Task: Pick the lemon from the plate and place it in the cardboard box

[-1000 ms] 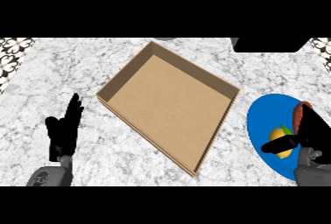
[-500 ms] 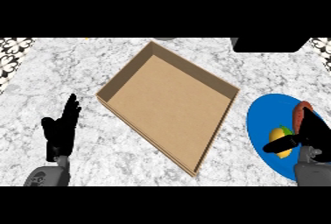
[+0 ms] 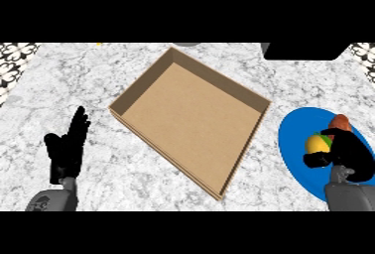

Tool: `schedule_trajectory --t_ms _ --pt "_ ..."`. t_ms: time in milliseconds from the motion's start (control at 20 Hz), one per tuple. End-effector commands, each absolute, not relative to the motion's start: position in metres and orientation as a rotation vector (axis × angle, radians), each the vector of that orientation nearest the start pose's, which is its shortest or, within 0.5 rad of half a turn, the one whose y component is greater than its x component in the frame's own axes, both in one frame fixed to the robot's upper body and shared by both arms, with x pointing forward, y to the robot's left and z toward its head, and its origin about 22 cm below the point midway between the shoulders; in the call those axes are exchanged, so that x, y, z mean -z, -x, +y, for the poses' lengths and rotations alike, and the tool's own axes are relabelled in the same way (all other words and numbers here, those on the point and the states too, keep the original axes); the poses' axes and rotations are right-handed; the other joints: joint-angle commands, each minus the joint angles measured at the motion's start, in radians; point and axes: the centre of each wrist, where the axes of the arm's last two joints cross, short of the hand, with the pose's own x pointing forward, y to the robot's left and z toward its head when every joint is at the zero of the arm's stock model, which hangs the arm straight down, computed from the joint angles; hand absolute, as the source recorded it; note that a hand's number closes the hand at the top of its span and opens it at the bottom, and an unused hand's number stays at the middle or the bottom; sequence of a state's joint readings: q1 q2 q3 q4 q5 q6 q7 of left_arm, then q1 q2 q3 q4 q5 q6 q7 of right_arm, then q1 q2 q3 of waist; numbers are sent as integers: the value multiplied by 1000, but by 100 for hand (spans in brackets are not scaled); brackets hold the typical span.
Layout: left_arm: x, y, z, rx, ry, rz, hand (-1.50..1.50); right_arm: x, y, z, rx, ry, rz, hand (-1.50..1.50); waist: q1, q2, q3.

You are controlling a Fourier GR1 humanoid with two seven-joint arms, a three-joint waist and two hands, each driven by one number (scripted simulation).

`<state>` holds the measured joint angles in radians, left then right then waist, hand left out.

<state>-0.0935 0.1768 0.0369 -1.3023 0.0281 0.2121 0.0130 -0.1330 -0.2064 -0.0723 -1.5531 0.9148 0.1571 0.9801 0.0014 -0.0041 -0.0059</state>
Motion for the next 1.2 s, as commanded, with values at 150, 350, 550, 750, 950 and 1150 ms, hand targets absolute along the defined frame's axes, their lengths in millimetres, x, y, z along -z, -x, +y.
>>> schedule_trajectory --t_ms 150,350,550,750,950,1150 --pt "29 -263 291 -58 -312 -1391 0 -26 -274 -281 -411 1158 -571 150 -1 4 6" --pt "31 -277 280 -59 -331 -1395 0 -18 -282 -282 -434 1194 -593 150 -2 5 6" --pt "27 -268 281 -18 -288 -1369 0 -56 -273 -154 -641 1110 -758 150 21 1 2" --pt "19 -279 259 59 -224 -1421 0 -51 -259 -77 -958 999 -950 150 165 20 2" --pt "16 -286 246 61 -192 -1423 0 -59 -233 -29 -1049 1020 -1033 150 156 10 3" --pt "25 -282 244 63 -209 -1389 0 -84 -214 -1 -1049 1043 -1159 150 141 1 2"
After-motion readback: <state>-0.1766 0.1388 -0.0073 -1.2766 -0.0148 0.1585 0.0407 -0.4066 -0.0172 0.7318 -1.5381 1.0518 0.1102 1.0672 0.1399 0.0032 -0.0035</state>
